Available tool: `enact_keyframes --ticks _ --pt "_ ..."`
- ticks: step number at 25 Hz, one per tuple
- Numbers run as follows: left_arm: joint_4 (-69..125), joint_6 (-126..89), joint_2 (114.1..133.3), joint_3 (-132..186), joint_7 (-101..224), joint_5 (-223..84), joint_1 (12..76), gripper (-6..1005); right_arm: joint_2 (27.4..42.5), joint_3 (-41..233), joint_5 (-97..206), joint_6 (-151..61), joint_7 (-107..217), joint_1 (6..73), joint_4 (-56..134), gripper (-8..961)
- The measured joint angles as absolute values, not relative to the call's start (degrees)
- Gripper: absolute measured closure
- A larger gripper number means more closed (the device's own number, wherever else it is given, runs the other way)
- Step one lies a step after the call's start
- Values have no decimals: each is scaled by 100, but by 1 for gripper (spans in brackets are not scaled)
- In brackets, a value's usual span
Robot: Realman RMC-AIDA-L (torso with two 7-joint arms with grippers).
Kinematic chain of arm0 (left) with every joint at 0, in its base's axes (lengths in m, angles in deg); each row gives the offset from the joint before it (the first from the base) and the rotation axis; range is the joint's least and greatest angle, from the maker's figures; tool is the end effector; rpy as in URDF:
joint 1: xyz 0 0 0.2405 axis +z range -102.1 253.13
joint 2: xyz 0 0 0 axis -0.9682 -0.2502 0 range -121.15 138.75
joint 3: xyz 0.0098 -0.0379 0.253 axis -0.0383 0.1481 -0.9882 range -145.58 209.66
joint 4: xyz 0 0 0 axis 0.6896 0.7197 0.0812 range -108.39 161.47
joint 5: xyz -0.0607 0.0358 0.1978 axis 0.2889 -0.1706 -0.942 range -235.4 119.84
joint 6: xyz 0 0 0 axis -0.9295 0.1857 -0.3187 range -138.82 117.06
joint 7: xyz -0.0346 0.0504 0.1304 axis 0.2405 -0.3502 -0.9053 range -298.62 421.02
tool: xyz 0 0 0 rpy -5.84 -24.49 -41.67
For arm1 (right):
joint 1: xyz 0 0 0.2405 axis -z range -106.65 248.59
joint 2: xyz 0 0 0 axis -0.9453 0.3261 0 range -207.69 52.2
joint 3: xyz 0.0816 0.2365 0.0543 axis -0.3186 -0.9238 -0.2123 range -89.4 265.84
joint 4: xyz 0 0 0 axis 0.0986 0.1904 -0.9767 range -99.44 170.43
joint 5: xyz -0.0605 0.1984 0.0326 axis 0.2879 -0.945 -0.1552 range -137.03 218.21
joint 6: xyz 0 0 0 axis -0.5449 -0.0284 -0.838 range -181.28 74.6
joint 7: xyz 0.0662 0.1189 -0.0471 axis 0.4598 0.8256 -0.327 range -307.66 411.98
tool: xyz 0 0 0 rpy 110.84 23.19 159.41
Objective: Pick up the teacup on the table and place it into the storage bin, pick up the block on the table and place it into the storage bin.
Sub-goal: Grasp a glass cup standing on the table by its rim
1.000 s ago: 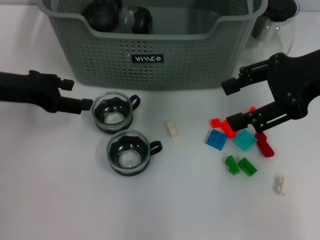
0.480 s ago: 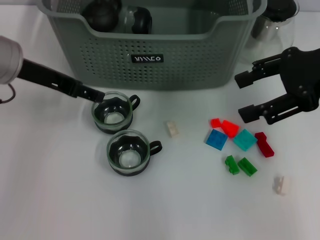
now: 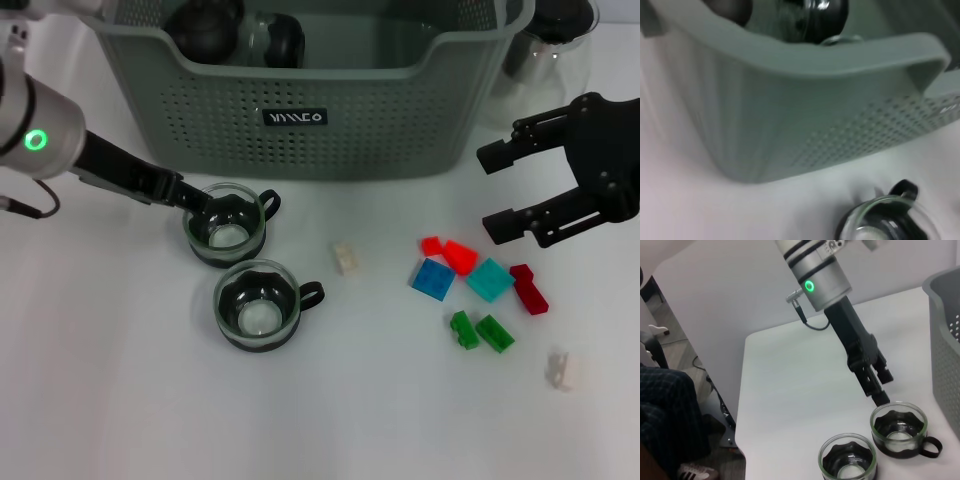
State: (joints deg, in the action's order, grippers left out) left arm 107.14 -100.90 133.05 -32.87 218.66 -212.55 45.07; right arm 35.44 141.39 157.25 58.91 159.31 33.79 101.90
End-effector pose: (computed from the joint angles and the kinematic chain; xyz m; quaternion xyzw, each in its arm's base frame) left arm -0.2113 0.3495 0.0240 -0.8257 -0.5048 0.0968 0.2324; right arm 0.1651 0.3339 0.0712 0.9877 -0.1235 -0.0914 0.0295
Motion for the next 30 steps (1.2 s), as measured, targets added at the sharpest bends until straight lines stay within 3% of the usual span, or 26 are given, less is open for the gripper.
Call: enact_keyframes --ticks 12,30 --pt "9798 -9429 13316 -3633 22279 -21799 4066 175 3564 14160 15732 5796 15690 3254 9922 107" --pt "9292 -8865 13334 -3833 22364 -21782 4043 175 3573 14142 15731 5709 15572 3233 9816 108"
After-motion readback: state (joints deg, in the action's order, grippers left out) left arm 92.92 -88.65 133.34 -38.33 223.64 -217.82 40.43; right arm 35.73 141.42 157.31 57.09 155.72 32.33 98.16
